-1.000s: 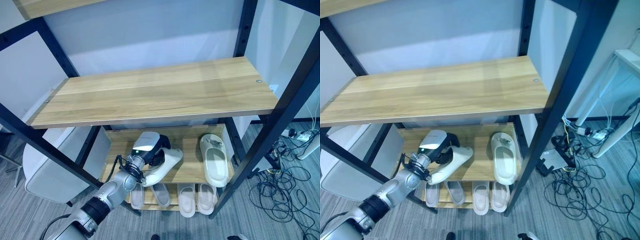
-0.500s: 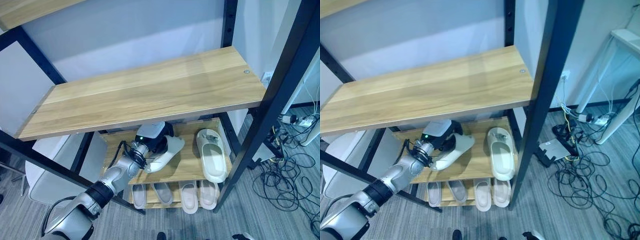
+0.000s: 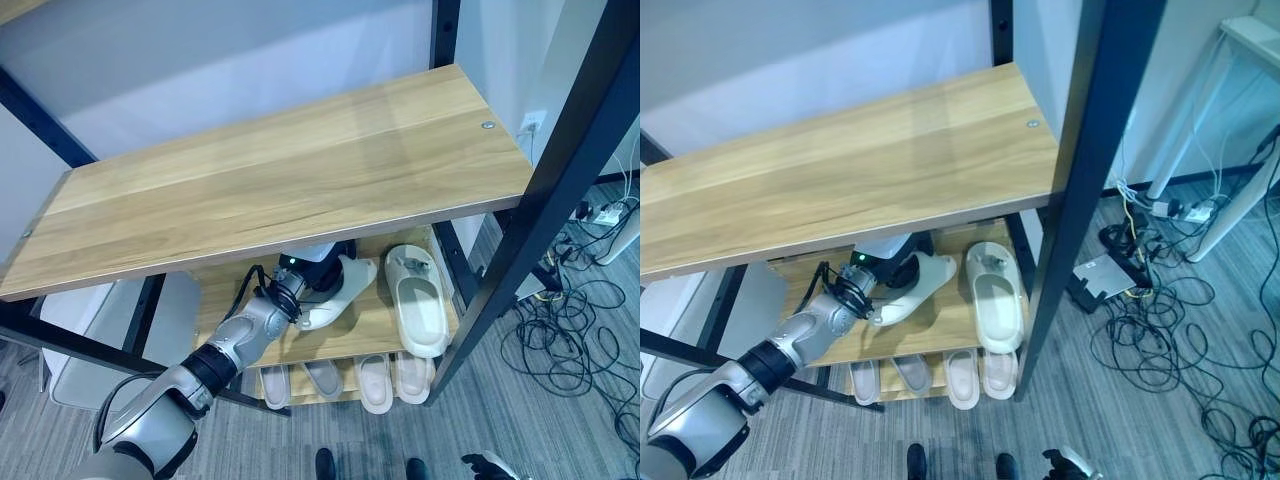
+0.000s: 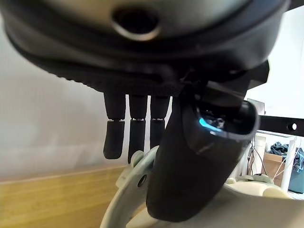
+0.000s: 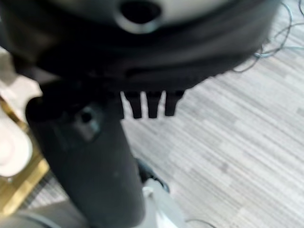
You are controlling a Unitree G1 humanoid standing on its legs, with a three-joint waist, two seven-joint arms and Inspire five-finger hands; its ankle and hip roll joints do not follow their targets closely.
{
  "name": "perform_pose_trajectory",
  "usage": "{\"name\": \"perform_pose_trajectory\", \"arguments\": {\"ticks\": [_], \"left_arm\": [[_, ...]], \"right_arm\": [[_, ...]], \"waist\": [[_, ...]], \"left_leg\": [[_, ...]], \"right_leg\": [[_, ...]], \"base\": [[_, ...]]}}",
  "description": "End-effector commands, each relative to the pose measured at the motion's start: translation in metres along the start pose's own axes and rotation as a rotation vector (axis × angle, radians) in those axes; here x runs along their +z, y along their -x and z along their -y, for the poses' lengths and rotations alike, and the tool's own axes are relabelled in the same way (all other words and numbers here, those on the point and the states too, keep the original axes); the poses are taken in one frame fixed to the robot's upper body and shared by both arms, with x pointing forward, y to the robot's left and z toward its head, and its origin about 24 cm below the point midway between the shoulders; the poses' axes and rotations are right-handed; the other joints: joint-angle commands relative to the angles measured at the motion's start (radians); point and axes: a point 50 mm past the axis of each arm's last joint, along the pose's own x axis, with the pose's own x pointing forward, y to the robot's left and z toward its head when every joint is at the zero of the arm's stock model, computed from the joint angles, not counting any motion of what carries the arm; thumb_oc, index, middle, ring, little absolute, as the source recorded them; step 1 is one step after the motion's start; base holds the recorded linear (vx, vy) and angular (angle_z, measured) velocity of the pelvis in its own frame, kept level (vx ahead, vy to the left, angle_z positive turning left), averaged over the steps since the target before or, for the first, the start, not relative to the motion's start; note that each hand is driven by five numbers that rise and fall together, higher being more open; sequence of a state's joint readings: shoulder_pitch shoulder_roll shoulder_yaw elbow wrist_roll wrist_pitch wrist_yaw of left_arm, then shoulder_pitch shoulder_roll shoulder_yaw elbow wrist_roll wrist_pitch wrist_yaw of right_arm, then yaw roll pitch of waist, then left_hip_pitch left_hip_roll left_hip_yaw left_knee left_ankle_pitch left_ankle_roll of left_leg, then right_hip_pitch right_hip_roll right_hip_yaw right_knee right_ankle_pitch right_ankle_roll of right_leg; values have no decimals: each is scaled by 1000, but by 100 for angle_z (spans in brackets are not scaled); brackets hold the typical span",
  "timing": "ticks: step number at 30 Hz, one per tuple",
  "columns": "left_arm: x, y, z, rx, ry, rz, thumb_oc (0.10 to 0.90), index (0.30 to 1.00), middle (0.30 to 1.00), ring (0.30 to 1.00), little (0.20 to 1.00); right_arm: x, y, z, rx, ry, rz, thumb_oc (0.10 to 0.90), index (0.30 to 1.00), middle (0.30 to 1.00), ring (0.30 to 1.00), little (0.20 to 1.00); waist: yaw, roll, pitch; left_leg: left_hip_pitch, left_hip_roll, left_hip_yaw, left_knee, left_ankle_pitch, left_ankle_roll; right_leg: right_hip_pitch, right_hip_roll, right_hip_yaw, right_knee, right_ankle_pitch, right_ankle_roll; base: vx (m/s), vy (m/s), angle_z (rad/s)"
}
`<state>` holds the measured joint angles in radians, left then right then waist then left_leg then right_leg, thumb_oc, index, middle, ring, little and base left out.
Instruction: Arrange the slippers neatly on the shoe rack.
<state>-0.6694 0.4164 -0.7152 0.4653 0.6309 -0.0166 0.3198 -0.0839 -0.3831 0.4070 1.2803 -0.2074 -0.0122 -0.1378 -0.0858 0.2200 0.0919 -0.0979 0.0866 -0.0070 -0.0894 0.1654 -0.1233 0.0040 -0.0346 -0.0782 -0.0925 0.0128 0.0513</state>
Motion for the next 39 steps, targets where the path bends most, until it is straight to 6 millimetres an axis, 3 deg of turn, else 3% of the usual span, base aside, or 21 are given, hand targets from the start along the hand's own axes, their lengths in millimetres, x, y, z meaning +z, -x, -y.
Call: {"name": "perform_pose_trajectory", "arguments": {"ticks": [1,2,18,26,33,39], "left_arm": [[8,-47,-75,307,-71,36,502,453,453,453,453],[10,-48,-75,309,-68,39,800,900,900,900,900],[20,-42,-73,307,70,73,800,900,900,900,900],[17,-19,-37,161,266,33,800,900,900,900,900],[6,0,-10,59,280,-12,800,900,900,900,900],[-8,17,-4,50,352,-75,800,900,900,900,900]], "right_arm": [[11,-2,13,-55,-14,57,800,900,900,900,900],[11,-2,13,-56,-15,59,800,900,900,900,900],[12,-1,7,-39,-27,68,800,900,900,900,900],[11,0,0,-18,-52,46,800,900,900,900,900],[7,0,-3,-12,-51,28,800,900,900,900,900],[1,2,-9,5,-51,3,800,900,900,900,900]], "waist": [[-10,-41,-16],[-11,-40,-16],[-4,-37,-14],[23,-42,-23],[36,-48,-30],[48,-59,-35]], "left_leg": [[14,-72,25,2,-120,51],[13,-71,26,2,-120,51],[25,-68,23,2,-118,47],[39,-68,10,2,-111,43],[47,-66,4,2,-109,42],[51,-65,0,2,-106,40]], "right_leg": [[-98,-19,24,5,-13,70],[-98,-18,26,5,-13,70],[-82,-15,19,5,-22,63],[-53,-12,-9,5,-31,55],[-38,-11,-24,5,-34,53],[-30,-10,-33,5,-33,51]], "base": [[0,0,0],[0,0,0],[-1,-1,0],[-8,-6,3],[-14,-10,10],[-18,-7,10]]}}
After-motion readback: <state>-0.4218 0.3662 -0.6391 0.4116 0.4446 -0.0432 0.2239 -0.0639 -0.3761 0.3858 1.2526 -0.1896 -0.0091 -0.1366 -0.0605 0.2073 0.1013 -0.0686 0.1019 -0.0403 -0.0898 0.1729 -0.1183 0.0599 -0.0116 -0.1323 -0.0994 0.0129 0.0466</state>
